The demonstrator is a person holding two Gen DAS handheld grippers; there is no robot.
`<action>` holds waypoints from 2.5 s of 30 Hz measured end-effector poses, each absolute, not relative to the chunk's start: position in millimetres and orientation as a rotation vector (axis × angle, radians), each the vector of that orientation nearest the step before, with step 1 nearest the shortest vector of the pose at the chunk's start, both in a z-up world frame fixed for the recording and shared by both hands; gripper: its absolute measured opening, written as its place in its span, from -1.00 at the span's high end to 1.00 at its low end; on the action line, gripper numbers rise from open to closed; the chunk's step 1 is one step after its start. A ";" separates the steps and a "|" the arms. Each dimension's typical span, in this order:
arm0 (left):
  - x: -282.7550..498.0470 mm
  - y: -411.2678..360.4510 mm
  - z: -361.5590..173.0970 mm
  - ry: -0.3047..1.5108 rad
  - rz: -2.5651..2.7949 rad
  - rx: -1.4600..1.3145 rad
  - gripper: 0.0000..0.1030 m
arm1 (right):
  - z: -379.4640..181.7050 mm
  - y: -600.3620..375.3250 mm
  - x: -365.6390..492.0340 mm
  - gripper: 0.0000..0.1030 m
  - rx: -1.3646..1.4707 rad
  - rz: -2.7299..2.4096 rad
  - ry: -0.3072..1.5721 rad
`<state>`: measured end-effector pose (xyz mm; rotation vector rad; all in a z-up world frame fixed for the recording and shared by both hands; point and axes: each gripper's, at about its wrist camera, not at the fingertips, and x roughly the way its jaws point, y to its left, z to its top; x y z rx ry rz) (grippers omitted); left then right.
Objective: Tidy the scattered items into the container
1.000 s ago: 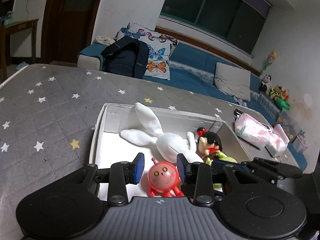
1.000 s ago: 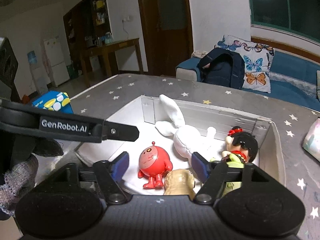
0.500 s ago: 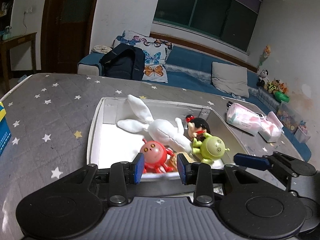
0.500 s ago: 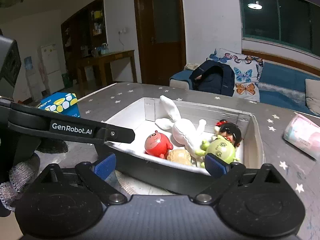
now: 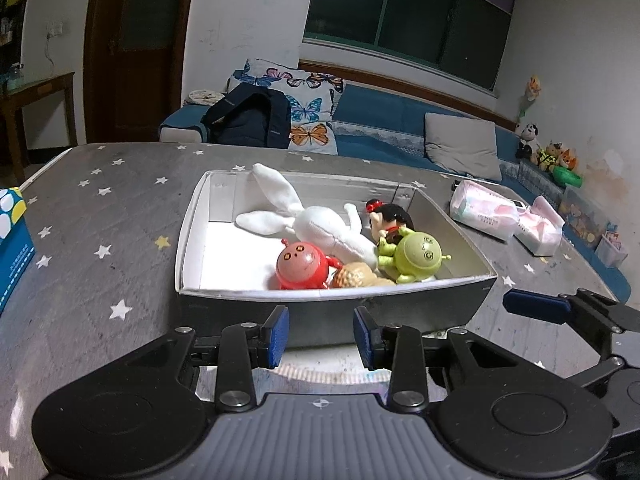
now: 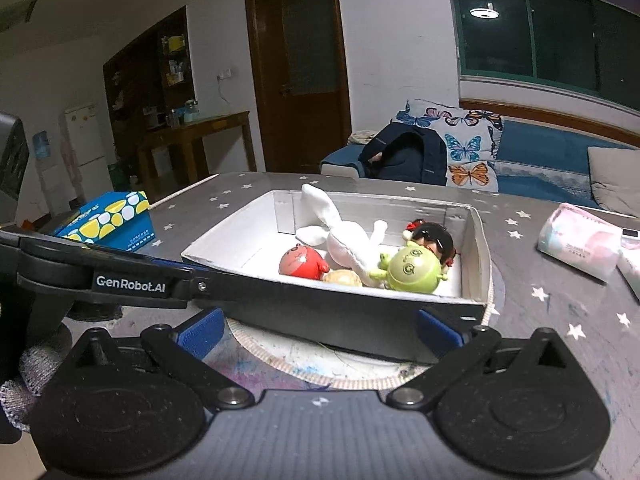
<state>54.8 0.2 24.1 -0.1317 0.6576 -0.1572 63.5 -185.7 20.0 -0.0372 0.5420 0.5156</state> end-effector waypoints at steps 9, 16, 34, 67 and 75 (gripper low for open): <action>39.9 -4.0 14.8 0.653 -0.130 -0.100 0.27 | 6.0 -184.9 49.6 -1.00 -0.027 0.486 0.570; 32.0 -6.9 7.1 0.665 -0.115 -0.087 0.27 | 1.2 -185.1 41.8 -1.00 -0.007 0.453 0.564; 19.9 -19.2 -0.2 0.673 -0.088 -0.039 0.27 | -5.2 -187.5 30.2 -1.00 -0.028 0.402 0.578; 4.7 -24.5 -0.9 0.677 -0.047 -0.002 0.27 | -7.0 -181.5 17.0 -1.00 -0.062 0.399 0.578; 11.9 -25.6 -2.0 0.687 -0.040 0.008 0.27 | -9.5 -180.9 24.3 -1.00 -0.061 0.397 0.593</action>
